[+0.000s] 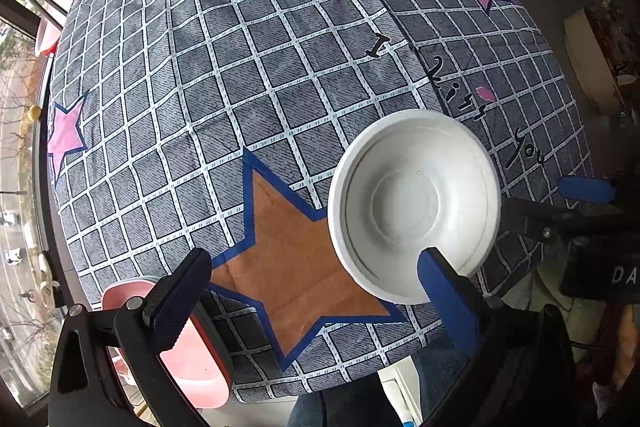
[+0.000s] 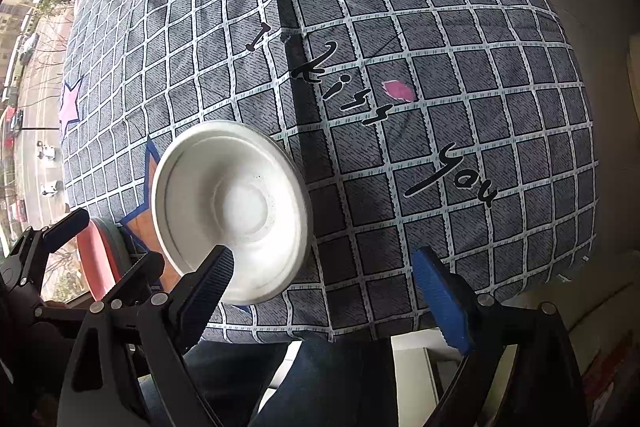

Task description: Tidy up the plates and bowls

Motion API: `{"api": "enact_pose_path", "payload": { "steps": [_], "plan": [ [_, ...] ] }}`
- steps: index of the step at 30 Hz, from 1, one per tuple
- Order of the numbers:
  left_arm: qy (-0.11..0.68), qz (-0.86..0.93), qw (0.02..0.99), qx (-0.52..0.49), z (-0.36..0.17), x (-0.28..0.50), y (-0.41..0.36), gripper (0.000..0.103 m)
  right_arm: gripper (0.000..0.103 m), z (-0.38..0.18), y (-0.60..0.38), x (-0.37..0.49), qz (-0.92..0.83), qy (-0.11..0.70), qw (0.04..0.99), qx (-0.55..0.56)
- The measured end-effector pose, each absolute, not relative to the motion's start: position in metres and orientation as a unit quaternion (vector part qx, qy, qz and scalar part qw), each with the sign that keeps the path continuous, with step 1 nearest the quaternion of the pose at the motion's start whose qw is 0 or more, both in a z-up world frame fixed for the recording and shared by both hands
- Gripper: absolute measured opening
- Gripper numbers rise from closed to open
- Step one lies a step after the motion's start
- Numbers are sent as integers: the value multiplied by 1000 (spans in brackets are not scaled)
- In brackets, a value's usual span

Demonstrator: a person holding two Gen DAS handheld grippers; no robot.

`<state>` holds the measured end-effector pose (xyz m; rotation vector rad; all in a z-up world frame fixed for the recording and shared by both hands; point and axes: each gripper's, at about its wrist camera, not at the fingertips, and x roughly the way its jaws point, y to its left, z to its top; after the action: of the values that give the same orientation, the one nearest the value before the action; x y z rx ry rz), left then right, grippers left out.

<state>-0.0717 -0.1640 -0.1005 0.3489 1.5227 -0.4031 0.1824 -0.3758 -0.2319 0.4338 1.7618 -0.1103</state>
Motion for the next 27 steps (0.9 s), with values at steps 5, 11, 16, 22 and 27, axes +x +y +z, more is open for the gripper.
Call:
{"api": "enact_pose_path", "payload": {
  "steps": [5, 11, 16, 22, 27],
  "plan": [
    [677, -186, 694, 162, -91, -72, -165, 103, 103, -216, -388, 186, -56, 744, 639, 188],
    [664, -192, 703, 170, -92, -69, -171, 103, 103, -205, -398, 189, -69, 739, 646, 177],
    [658, -189, 709, 170, -89, -67, -170, 103, 103, -207, -403, 189, -78, 738, 641, 195],
    [653, -189, 713, 172, -88, -69, -170, 103, 103, -207, -405, 183, -85, 739, 638, 201],
    [649, -188, 716, 175, -86, -69, -169, 103, 103, -207, -402, 176, -90, 741, 634, 201]
  ]
}}
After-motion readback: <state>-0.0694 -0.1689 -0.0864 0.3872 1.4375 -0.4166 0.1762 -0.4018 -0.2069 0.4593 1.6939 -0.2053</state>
